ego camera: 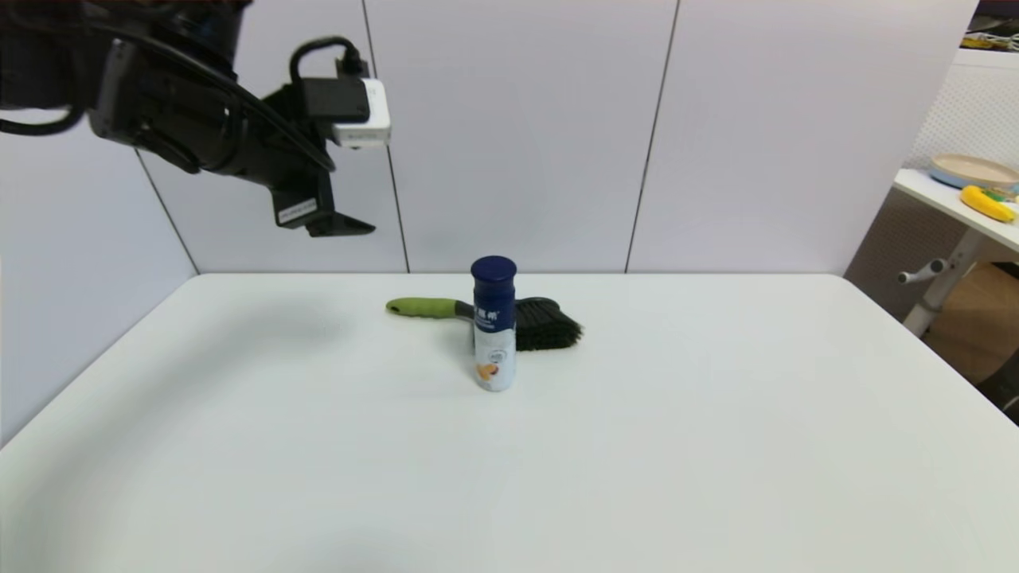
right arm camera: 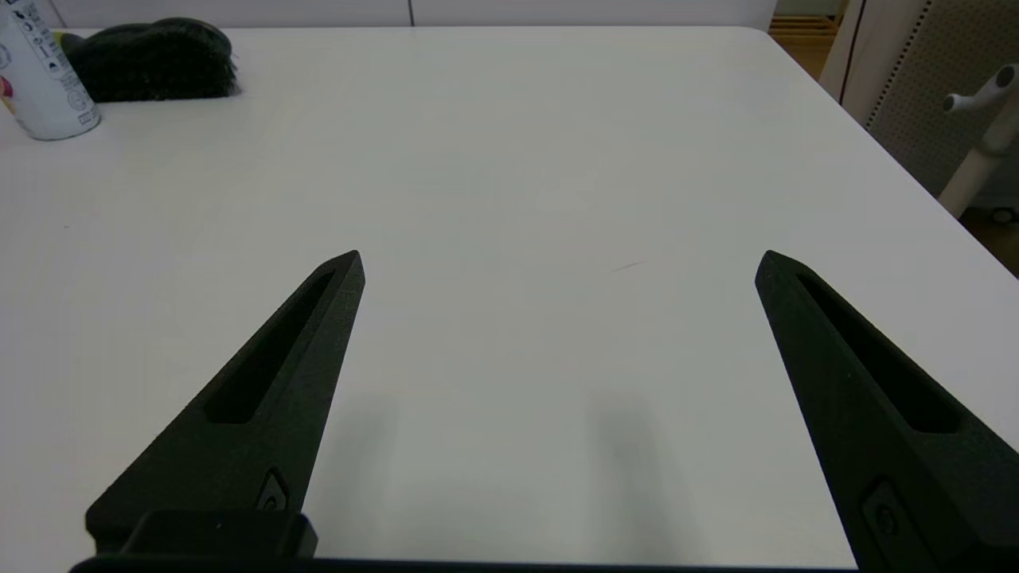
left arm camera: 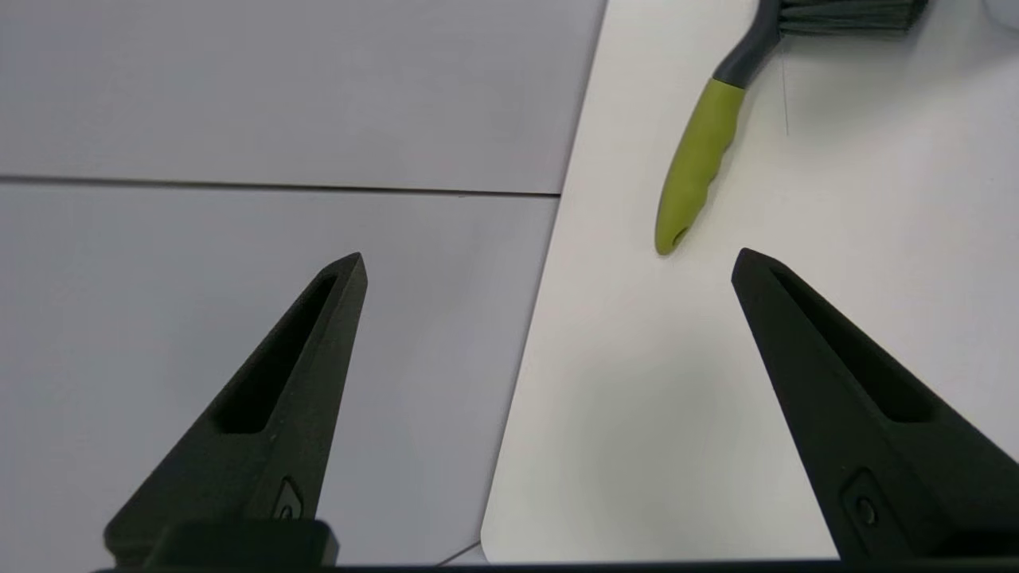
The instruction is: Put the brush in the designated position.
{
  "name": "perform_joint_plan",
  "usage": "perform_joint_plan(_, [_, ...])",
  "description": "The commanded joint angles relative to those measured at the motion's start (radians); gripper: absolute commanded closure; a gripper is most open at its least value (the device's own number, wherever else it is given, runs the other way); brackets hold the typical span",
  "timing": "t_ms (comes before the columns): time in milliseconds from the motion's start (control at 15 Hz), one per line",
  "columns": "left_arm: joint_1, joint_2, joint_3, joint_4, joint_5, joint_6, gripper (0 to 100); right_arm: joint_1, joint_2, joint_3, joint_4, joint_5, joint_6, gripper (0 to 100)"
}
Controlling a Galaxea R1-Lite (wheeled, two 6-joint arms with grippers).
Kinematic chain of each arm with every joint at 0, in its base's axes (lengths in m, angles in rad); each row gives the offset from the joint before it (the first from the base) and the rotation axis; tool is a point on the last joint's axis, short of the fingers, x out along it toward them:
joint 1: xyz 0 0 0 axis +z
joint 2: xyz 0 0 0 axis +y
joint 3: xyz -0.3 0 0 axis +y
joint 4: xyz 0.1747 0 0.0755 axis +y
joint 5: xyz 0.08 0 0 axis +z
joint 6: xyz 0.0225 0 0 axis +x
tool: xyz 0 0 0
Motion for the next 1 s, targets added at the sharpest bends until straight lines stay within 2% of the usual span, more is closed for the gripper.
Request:
perform_joint_plan(67, [-0.002,-0.234,0.000,0.004,0.035,-0.160,0,0.000,0.001,0.002,0.000,0.000,-0.001,0])
perform_joint_plan(200, [0.024,-0.320,0.037,0.002,0.048,-0.263,0,0.000,0.001,0.002,0.000,0.000,-0.001,0])
perform_joint_plan(467, [0.185,-0.561,0.289,-0.015,0.046,-0.442,0,0.000,0.001,0.002,0.000,0.000,-0.001,0])
perform_joint_plan(600, [0.248,-0.697,0.462,-0.045,0.048,-0.559,0,0.000,0.001,0.002,0.000,0.000,-0.001,0])
perform_joint_plan(733, [0.256,-0.854,0.666,-0.061,0.054,-0.697,0,0.000,0.001,0.002,0.000,0.000,-0.001,0])
perform_joint_plan(800, [0.261,-0.924,0.774,-0.101,0.055,-0.740,0,0.000,0.001,0.002,0.000,0.000,-0.001,0])
perform_joint_plan(1000, [0.285,-1.147,1.157,-0.364,0.055,-0.828,0,0.000,0.001,0.002,0.000,0.000,-0.001,0])
